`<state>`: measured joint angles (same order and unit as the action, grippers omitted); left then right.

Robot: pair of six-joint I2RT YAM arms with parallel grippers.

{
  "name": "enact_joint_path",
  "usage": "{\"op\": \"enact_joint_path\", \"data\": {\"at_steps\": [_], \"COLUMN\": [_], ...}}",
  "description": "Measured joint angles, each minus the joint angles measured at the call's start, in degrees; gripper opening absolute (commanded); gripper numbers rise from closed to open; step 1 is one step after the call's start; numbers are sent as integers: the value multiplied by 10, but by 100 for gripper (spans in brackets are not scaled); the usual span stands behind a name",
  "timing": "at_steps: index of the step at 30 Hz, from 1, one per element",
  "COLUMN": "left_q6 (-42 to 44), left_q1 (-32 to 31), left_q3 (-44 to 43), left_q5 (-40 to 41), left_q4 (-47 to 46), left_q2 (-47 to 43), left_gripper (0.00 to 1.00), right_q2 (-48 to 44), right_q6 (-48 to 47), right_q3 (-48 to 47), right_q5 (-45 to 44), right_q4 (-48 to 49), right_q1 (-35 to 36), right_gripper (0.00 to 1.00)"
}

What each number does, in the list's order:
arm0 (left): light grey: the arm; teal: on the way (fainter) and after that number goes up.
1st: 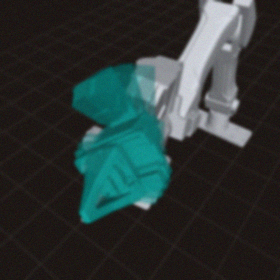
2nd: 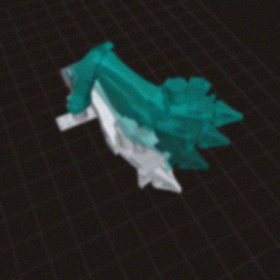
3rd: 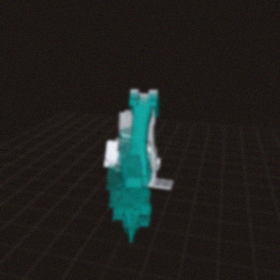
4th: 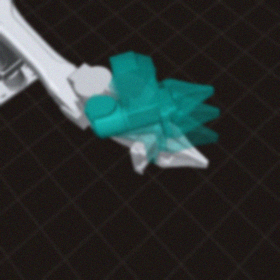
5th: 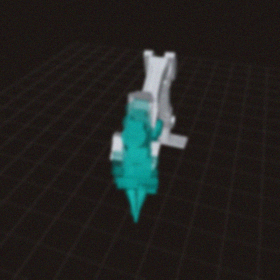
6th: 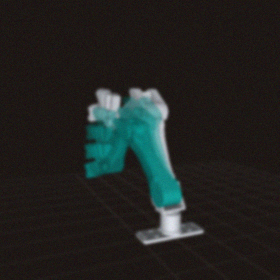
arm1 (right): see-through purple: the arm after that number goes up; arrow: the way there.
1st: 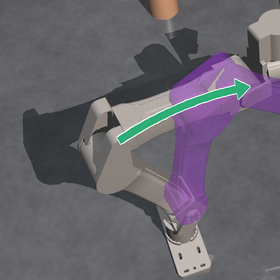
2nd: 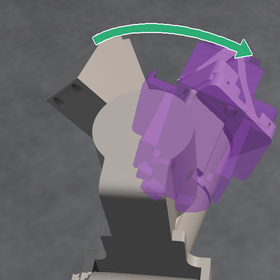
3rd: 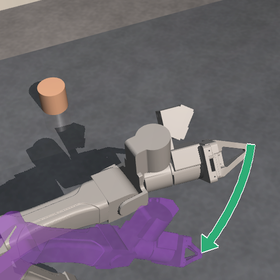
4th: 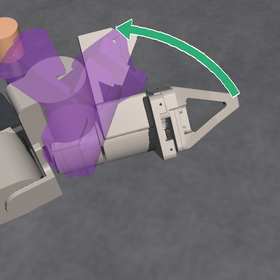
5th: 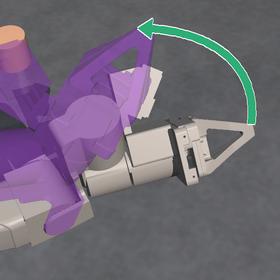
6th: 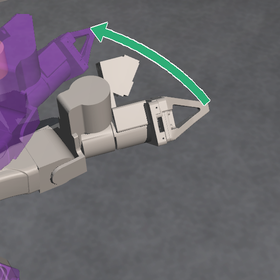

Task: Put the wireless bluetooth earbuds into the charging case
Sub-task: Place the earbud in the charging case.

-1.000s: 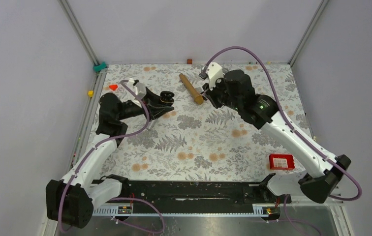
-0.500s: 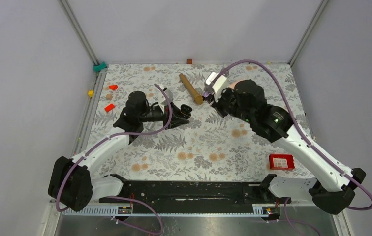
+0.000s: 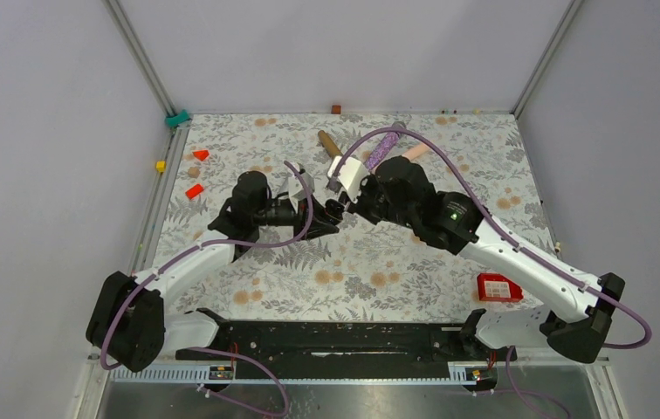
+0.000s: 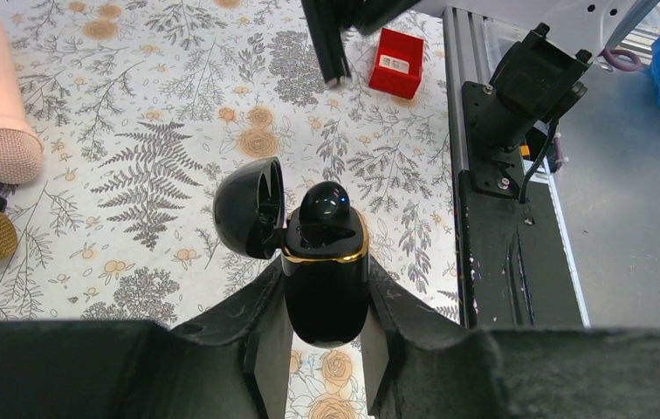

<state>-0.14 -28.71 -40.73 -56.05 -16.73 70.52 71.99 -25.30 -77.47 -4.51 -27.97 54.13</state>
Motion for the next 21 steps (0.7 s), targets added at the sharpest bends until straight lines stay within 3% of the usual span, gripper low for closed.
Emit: {"op": "enact_joint_path", "data": {"at_steps": [21], "left_q6": [5], "left_q1": [-3], "left_q3": [1], "left_q5": [4], "left_q4": [-9], "left_q2": [0], "left_gripper": [0], "right_q2": [41], "right_q6": [0], "right_q3": [7], "right_q5": [-16], "right_q4": [0], "right_q1": [37], "right_gripper": [23]}}
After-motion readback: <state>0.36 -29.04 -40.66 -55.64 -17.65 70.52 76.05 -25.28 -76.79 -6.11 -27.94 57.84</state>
